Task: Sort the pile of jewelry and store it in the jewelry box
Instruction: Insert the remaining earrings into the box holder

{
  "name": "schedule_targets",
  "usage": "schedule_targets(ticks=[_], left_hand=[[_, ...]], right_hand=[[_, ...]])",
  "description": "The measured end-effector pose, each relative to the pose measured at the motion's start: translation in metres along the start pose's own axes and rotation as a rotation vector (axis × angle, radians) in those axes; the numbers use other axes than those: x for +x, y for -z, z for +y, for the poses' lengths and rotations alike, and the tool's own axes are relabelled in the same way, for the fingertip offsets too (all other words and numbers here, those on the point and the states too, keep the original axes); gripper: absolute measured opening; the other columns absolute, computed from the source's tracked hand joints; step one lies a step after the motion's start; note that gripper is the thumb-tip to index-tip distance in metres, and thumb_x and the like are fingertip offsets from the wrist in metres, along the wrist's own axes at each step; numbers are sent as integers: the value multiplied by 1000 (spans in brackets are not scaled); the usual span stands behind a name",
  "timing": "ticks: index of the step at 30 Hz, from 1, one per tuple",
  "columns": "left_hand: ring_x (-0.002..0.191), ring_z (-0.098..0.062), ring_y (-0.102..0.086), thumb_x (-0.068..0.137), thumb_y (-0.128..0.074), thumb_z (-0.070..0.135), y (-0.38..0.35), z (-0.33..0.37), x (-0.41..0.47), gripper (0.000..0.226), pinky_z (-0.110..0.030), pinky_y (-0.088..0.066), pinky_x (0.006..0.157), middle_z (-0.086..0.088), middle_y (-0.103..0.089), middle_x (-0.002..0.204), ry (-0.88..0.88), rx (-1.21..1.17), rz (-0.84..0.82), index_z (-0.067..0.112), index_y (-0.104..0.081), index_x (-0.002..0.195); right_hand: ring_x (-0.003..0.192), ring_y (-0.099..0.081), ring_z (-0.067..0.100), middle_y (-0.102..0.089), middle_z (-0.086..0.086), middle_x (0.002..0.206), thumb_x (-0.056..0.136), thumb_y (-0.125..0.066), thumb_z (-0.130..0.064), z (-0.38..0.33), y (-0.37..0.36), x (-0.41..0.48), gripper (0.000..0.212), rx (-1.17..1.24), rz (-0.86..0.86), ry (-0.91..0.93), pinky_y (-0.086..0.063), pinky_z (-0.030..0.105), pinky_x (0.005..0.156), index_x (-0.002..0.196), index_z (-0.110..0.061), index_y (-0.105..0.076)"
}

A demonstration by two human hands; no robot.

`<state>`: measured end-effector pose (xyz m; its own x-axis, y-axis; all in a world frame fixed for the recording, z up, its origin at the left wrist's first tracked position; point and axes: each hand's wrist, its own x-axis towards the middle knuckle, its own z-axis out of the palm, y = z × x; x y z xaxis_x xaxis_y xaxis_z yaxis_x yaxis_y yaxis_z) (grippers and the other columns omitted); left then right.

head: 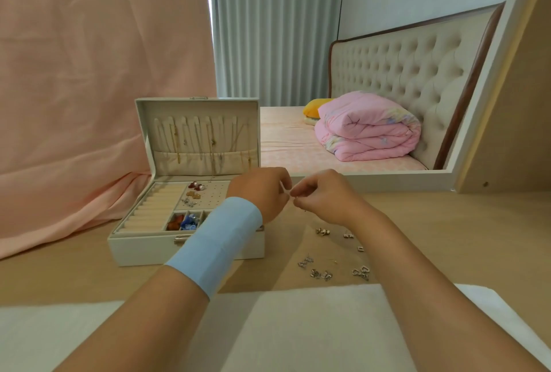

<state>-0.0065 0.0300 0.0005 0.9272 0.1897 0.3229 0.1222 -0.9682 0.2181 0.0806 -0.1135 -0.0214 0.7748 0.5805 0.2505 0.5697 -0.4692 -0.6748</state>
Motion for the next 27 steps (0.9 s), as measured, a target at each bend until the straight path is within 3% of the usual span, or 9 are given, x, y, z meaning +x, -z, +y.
schedule_targets(ticks=[6,10,13,17,21,24,27], left_hand=[[91,-9,-62,91,-65,36,23,-33,-12,7,-34,-54,85,13,-67,97,55,-242,-15,33,-68,96],[85,-8,-62,90,-66,37,29,-56,-17,8,-34,-53,84,11,-68,86,66,-399,1,31,-70,86],[77,-11,-62,92,-65,33,31,-71,-19,10,-33,-56,79,7,-68,83,55,-526,-23,28,-71,86],[67,-8,-58,95,-62,30,42,-85,-22,12,-17,-48,62,5,-68,84,47,-632,-54,24,-71,92],[58,-1,-55,96,-58,35,56,-101,-23,18,-20,-44,61,14,-62,64,94,-707,-24,23,-71,90],[59,-5,-55,96,-57,35,66,-116,-26,21,-22,-46,59,5,-63,68,138,-777,-12,21,-70,89],[58,-5,-55,98,-56,31,68,-126,-27,23,-15,-44,52,2,-63,76,159,-841,35,14,-70,92]], right_hand=[[69,-64,-7,-75,-13,79,80,-85,-28,-29,-24,-2,9,163,100,40,-43,9,62,88,-29,-81],[70,-60,-12,-74,-14,83,82,-84,-23,-47,-34,-3,10,215,180,87,-40,3,61,91,-27,-81],[75,-62,-8,-75,-14,85,82,-82,-17,-57,-42,-2,18,254,206,124,-40,8,69,85,-35,-79],[65,-58,-10,-75,-13,87,82,-82,-15,-72,-51,1,20,287,225,152,-44,17,71,86,-35,-80],[68,-59,-9,-74,-16,82,81,-83,-16,-93,-57,14,21,284,241,211,-44,16,69,88,-36,-79],[72,-63,-5,-73,-16,79,80,-84,-18,-109,-63,27,20,278,216,234,-48,16,69,89,-34,-78],[61,-60,-7,-75,-13,79,82,-82,-12,-122,-62,38,21,245,114,284,-46,11,62,89,-33,-80]])
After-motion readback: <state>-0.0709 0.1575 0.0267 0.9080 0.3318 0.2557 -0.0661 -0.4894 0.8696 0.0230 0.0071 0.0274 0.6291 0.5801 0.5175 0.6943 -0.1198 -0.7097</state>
